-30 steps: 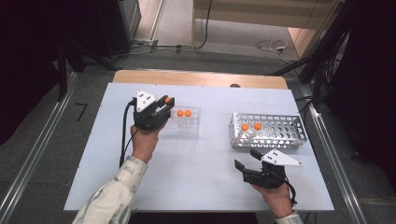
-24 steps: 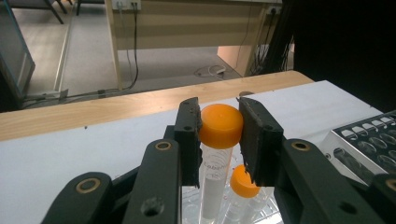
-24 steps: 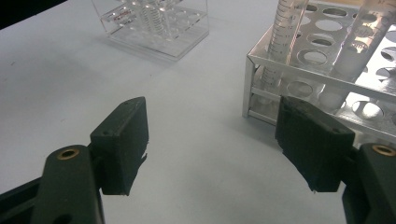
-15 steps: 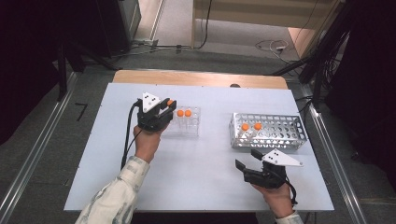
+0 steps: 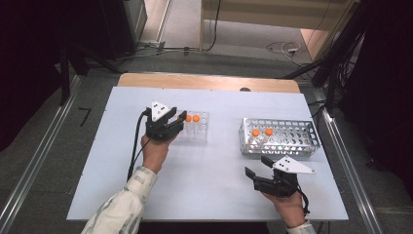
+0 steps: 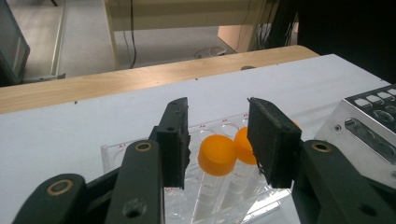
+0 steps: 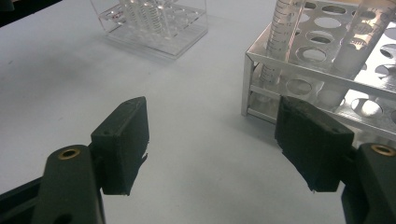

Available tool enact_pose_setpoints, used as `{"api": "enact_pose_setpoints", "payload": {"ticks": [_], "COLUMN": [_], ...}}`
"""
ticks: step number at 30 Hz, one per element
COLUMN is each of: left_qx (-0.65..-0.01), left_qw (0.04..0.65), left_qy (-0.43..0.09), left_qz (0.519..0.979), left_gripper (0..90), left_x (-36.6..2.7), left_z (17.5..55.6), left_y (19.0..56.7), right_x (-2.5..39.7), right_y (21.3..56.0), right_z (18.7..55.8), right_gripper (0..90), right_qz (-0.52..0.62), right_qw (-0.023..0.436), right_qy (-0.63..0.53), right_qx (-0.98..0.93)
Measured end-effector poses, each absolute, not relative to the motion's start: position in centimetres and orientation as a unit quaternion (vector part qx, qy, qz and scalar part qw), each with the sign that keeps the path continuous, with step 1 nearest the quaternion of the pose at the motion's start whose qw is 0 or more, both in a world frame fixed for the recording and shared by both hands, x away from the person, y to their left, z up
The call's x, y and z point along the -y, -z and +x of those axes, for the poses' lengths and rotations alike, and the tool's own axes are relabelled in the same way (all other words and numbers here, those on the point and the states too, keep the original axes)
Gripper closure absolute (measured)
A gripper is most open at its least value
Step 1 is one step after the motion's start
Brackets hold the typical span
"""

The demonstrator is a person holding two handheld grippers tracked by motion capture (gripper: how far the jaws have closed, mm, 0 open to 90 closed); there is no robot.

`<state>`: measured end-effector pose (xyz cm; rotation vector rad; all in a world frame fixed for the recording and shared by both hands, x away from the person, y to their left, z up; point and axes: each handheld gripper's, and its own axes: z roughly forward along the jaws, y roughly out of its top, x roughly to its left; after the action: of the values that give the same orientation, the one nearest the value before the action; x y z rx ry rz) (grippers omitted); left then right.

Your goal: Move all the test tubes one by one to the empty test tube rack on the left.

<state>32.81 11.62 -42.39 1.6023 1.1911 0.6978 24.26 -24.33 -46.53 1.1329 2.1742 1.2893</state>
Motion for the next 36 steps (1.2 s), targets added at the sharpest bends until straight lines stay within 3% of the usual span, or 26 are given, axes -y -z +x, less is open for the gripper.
{"api": "enact_pose_setpoints", "payload": {"ticks": [13,36], "left_qx": [-0.493,-0.495], "left_qw": [0.493,0.510], "left_qy": [-0.288,-0.262], "left_qz": [0.656,0.653], "left_gripper": [25.8,15.8], "left_x": [-12.0,-14.0], "left_z": [31.0,25.6], "left_y": [42.8,46.2], "right_x": [24.6,25.1], "right_y": [46.7,47.1], "right_z": [24.4,24.6], "right_gripper": [24.3,22.3], "right_qz": [0.408,0.430], "right_qw": [0.189,0.203], "right_qy": [-0.456,-0.449], "right_qx": [-0.768,-0.756]}}
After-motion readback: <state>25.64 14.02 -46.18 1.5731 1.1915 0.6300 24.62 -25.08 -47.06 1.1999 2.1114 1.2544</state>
